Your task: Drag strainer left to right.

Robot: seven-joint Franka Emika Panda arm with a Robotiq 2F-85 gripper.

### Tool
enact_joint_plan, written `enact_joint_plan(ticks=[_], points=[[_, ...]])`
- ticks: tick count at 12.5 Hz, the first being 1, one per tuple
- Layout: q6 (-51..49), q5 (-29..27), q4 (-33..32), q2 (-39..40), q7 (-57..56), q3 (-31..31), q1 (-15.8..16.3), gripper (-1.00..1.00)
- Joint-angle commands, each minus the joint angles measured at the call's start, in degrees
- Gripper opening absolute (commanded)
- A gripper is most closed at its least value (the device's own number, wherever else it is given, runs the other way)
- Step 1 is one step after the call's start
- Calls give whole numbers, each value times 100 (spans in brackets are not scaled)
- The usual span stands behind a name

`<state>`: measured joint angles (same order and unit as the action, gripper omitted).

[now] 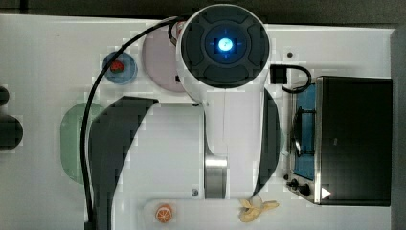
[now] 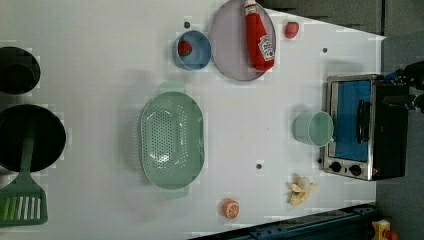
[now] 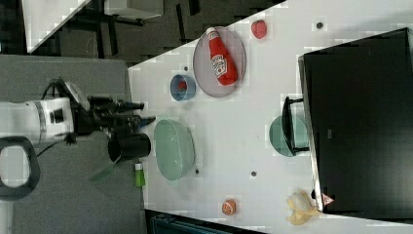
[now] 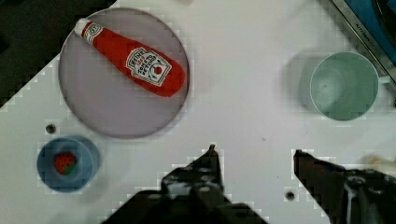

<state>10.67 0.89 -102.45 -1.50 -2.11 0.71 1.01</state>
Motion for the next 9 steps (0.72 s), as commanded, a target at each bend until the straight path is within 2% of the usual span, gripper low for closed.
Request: enact_joint_plan(ticks=[1, 3, 6, 9], points=[[-966, 48, -748, -1861, 619, 208, -165, 60], [-961, 38, -747, -1847, 651, 161, -150, 100], [-926, -94, -748, -1664, 736, -222, -14, 100], [-921, -109, -749, -1306, 1404, -960, 127, 100]])
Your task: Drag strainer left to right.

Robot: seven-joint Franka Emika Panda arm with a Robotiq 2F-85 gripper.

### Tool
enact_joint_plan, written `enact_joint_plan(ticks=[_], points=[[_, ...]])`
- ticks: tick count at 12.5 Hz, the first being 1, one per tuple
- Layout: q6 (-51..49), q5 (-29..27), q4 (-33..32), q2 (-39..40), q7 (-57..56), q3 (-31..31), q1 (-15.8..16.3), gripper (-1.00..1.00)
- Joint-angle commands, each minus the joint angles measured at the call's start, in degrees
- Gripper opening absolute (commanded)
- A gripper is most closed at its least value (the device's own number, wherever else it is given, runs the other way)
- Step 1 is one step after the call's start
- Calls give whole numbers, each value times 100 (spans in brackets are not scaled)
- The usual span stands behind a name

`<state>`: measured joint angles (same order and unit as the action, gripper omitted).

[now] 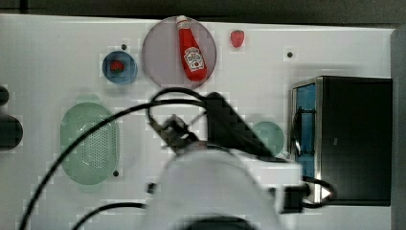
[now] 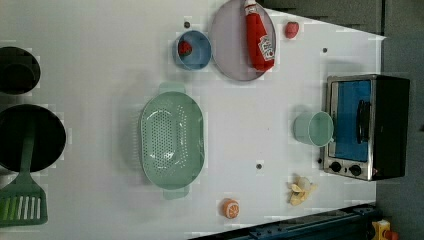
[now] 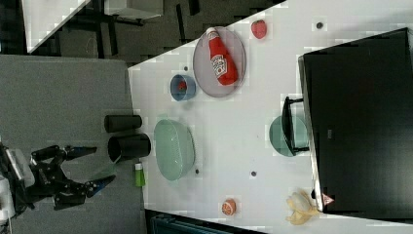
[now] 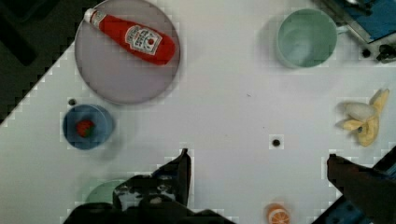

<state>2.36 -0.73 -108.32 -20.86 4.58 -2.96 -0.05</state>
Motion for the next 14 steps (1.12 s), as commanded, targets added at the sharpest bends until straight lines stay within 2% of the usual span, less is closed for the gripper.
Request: enact_joint_plan(ticks=[1, 3, 8, 10, 14], points=[[-85, 51, -162, 771, 1197, -881, 271, 100], [85, 51, -161, 1091, 2324, -1492, 318, 100], [1390, 55, -294, 2029, 5233, -2752, 335, 100], [1983, 80, -491, 2470, 6266, -3010, 345, 100], [3070, 255, -976, 3405, 6825, -3091, 377, 100]])
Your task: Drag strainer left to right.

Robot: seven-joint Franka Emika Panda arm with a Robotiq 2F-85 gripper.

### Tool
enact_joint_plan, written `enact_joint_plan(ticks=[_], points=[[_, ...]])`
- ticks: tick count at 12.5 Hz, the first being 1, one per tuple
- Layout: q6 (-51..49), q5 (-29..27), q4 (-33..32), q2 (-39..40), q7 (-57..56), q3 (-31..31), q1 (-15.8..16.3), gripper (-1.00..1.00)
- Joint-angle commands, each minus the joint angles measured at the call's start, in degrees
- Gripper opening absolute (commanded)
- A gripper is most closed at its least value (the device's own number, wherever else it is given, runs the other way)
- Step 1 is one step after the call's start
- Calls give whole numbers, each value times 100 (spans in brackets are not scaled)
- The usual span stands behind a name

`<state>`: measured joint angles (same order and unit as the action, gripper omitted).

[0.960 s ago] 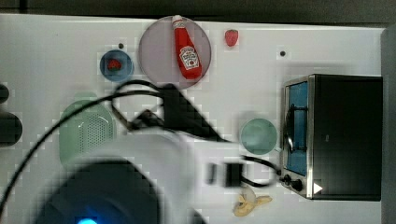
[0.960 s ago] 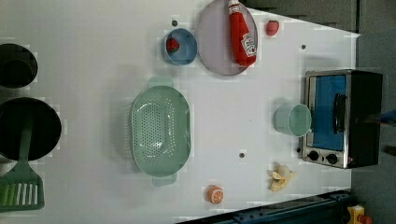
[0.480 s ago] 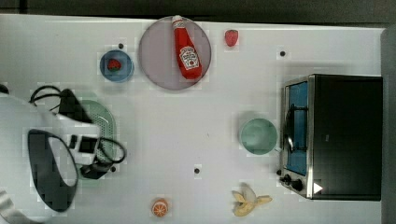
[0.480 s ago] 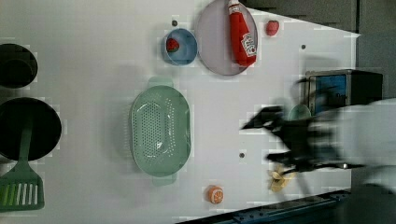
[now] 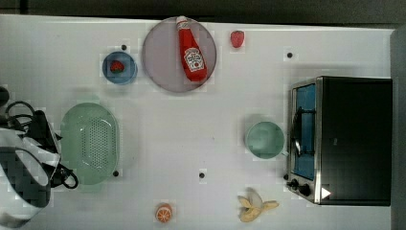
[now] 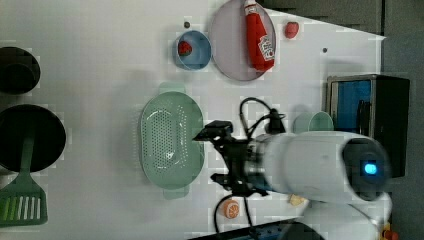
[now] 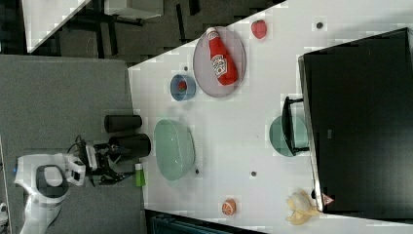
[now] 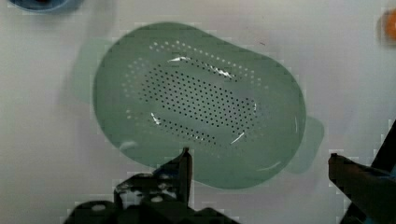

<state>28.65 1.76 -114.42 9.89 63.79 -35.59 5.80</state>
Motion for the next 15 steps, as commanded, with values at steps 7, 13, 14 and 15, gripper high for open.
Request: enact_joint_plan(ticks=[7, 13, 14, 15], points=[[2640, 688, -454, 2045, 1682, 634, 63, 100], [2674, 688, -654, 2157, 1875, 1246, 393, 100], [2748, 690, -711, 2162, 1875, 1276, 401, 100], [2848, 690, -767, 2168, 1877, 1316, 402, 100]])
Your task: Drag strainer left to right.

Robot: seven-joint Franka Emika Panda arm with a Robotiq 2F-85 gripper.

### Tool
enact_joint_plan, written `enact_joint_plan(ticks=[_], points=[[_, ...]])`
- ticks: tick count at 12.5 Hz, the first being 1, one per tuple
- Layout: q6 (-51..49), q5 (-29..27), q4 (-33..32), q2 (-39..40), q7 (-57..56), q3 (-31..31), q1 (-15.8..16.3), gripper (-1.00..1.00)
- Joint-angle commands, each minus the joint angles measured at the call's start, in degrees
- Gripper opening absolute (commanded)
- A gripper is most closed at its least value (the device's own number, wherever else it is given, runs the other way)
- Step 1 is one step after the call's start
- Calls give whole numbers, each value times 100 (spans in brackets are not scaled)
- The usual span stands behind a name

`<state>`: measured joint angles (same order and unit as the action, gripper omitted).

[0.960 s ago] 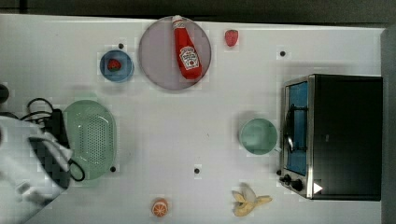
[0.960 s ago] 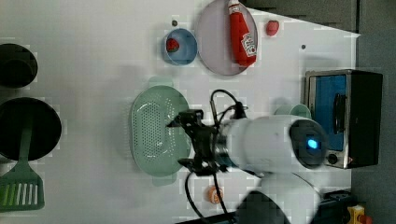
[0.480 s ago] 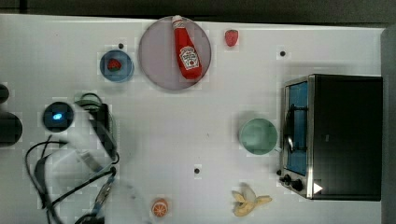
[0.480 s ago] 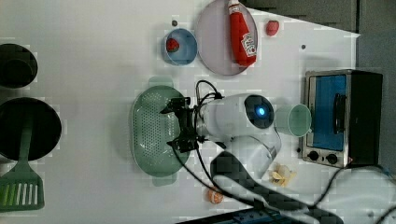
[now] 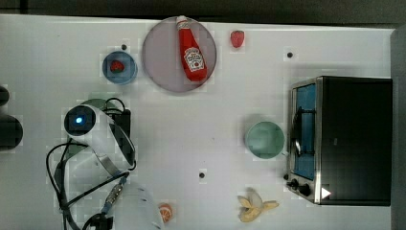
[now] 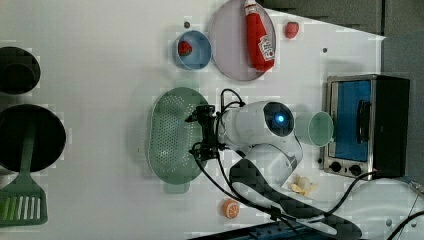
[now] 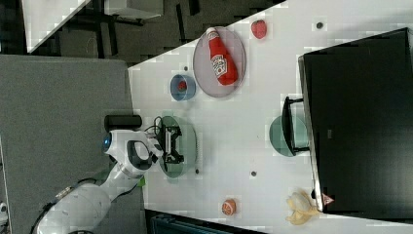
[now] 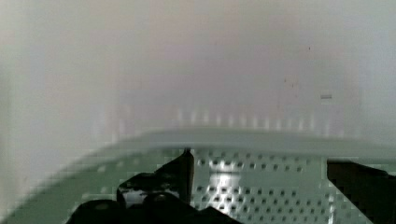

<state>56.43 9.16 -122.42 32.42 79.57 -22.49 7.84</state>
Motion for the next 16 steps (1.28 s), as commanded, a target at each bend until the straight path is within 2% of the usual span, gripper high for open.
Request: enact_joint_plan(ticks=[1, 11, 16], points=[[205, -49, -15, -76, 298, 43, 198, 100], [442, -48, -265, -176, 278, 602, 177, 100], [452, -48, -687, -534, -132, 851, 29, 100]])
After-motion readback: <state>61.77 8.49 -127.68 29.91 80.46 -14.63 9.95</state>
